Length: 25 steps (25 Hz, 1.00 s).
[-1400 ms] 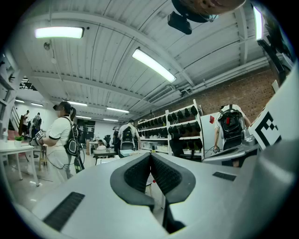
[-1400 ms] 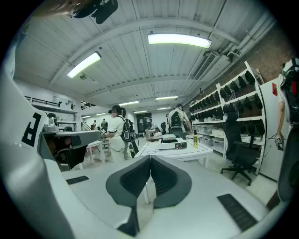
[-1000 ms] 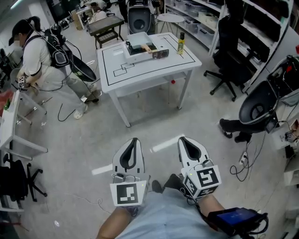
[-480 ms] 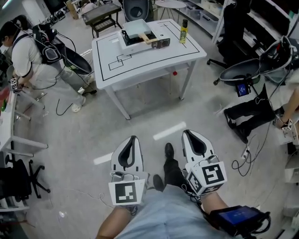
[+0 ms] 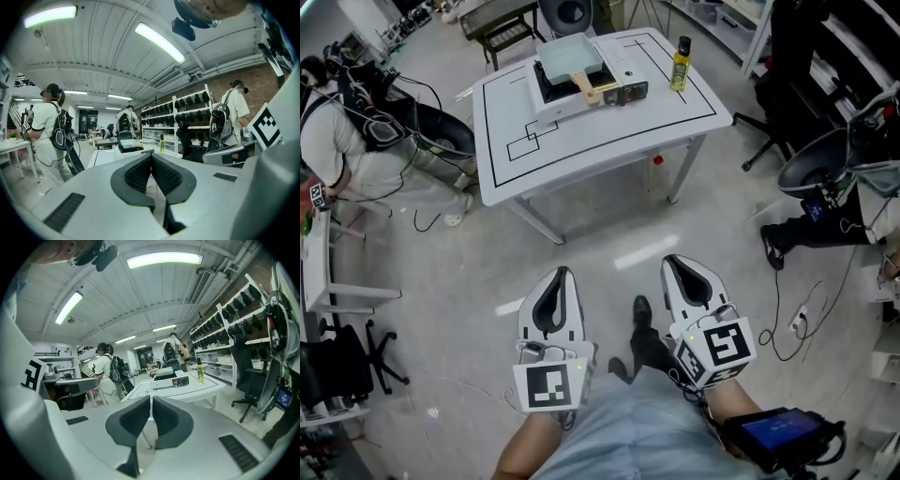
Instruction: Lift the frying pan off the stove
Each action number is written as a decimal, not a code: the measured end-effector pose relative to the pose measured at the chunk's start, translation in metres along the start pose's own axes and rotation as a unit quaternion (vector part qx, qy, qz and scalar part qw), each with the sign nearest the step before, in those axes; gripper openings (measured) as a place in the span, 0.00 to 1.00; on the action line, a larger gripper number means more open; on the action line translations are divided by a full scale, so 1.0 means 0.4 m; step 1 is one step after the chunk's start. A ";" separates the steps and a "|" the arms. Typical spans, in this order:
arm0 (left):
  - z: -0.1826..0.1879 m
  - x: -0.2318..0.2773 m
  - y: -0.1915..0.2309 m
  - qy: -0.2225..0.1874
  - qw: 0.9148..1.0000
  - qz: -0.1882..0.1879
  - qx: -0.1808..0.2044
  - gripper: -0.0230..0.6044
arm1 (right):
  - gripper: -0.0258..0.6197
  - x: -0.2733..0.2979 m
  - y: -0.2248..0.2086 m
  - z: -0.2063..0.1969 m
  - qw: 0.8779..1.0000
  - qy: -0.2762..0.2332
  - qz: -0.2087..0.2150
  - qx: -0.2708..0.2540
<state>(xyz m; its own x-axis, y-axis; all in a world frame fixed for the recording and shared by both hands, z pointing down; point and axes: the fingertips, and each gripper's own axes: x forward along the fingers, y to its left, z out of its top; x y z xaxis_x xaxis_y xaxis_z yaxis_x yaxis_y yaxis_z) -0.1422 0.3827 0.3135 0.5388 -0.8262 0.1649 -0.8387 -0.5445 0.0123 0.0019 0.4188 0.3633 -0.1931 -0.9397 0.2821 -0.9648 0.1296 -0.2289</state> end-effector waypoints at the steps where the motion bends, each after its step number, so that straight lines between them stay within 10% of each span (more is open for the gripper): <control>1: 0.004 0.029 -0.001 0.002 1.000 0.002 0.000 0.07 | 0.12 0.023 -0.018 0.009 1.000 0.002 0.004 0.002; 25: 0.160 0.322 0.037 -0.037 0.996 0.081 0.017 0.07 | 0.12 0.320 -0.199 0.228 0.997 -0.018 0.078 -0.017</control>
<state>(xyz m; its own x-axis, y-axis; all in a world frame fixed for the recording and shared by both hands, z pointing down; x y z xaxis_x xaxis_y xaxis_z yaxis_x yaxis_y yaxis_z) -0.0802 0.2590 0.2716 0.4025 -0.9111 0.0891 -0.9124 -0.4072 -0.0421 0.0705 0.2595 0.3326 -0.3349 -0.9180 0.2123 -0.9294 0.2848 -0.2348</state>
